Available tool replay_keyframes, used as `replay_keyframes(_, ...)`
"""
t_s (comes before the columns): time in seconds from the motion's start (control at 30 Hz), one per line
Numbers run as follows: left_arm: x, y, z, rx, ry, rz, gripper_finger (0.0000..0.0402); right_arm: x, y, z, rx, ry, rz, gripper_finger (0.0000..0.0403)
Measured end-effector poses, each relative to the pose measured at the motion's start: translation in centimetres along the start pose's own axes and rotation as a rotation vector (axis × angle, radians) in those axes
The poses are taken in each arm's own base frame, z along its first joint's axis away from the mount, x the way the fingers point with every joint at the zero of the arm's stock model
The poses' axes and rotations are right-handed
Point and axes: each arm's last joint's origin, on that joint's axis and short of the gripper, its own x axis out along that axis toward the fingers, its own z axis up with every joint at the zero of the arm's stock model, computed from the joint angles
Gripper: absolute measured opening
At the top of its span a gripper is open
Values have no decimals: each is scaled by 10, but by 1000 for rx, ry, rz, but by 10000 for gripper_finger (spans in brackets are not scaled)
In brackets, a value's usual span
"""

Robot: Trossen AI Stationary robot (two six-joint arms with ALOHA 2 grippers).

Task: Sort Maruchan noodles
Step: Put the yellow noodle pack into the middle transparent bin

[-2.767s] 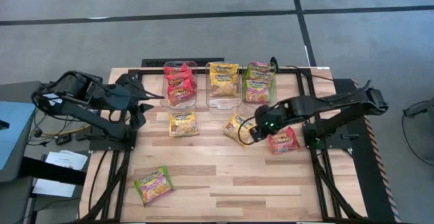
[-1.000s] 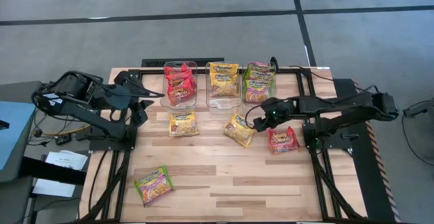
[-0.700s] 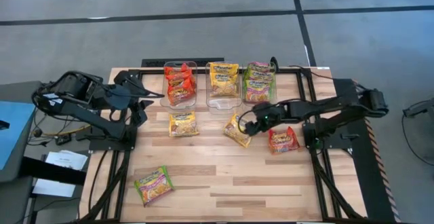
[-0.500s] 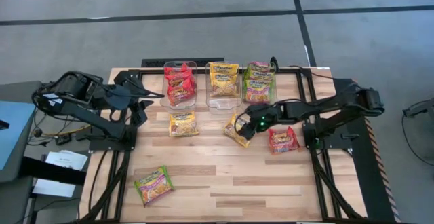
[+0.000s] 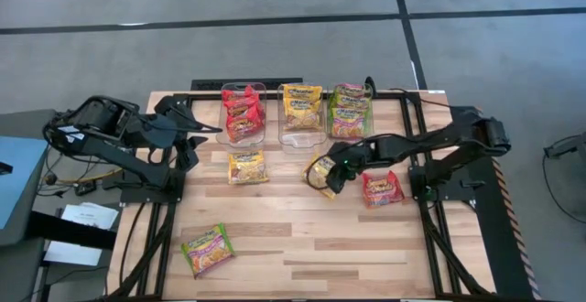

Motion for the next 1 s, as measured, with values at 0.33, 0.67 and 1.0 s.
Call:
replay_keyframes(0.33, 0, 0, 0, 0, -4, 5, 151, 37, 6, -12, 19, 149, -109, 183)
replay_keyframes(0.67, 0, 0, 0, -29, -4, 0, 151, 68, 21, -3, -19, 250, -202, 145)
replay_keyframes(1.0, 0, 0, 0, -25, -1, 0, 151, 66, 28, -4, -42, 259, -215, 10)
